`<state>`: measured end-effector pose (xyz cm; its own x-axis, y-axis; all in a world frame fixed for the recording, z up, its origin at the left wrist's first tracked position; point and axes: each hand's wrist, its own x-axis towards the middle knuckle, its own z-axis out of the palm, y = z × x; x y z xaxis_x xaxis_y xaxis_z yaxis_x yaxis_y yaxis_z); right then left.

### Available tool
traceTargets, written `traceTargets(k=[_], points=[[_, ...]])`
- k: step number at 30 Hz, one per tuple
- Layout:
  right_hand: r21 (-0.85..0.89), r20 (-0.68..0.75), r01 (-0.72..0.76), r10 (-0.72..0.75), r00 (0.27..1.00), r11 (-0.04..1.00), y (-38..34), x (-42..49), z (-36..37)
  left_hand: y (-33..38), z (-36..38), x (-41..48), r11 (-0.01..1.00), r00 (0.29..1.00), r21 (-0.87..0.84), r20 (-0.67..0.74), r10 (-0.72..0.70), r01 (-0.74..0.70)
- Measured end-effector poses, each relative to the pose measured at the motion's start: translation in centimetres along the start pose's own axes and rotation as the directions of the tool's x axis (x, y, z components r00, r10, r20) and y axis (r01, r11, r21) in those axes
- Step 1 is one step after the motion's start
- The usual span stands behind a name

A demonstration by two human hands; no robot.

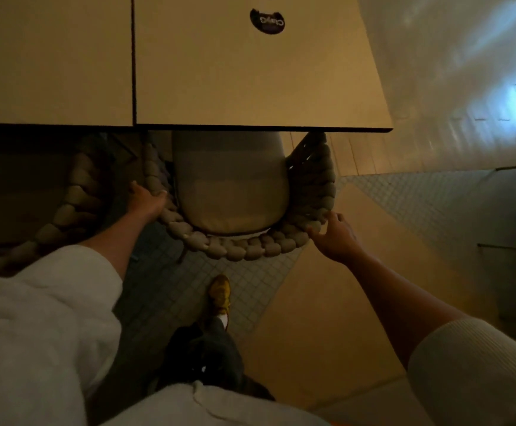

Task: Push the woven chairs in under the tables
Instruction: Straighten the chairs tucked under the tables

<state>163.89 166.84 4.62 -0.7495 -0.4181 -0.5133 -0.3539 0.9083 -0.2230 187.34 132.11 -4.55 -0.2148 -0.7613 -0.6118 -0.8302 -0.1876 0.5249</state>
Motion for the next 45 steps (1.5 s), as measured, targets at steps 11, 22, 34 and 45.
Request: traceTargets(k=[11,22,34,45], points=[[0.144,-0.085,-0.124,0.137,0.987,0.982,2.1,9.7,2.1,0.8,1.8,3.7,0.996,0.996,-0.048,-0.042,-0.079,0.077],[0.212,-0.173,-0.135,0.173,0.969,0.968,4.5,19.8,1.4,-0.4,6.5,4.1,0.991,0.967,-0.012,-0.219,-0.129,0.130],[0.387,-0.040,-0.189,0.221,0.974,0.903,6.9,23.9,1.7,-2.1,9.0,3.0,0.984,0.966,0.052,-0.206,-0.159,0.173],[0.357,-0.049,-0.245,0.280,0.959,0.901,8.5,22.0,1.6,-1.7,9.7,2.2,0.980,0.976,0.115,-0.170,-0.140,0.160]])
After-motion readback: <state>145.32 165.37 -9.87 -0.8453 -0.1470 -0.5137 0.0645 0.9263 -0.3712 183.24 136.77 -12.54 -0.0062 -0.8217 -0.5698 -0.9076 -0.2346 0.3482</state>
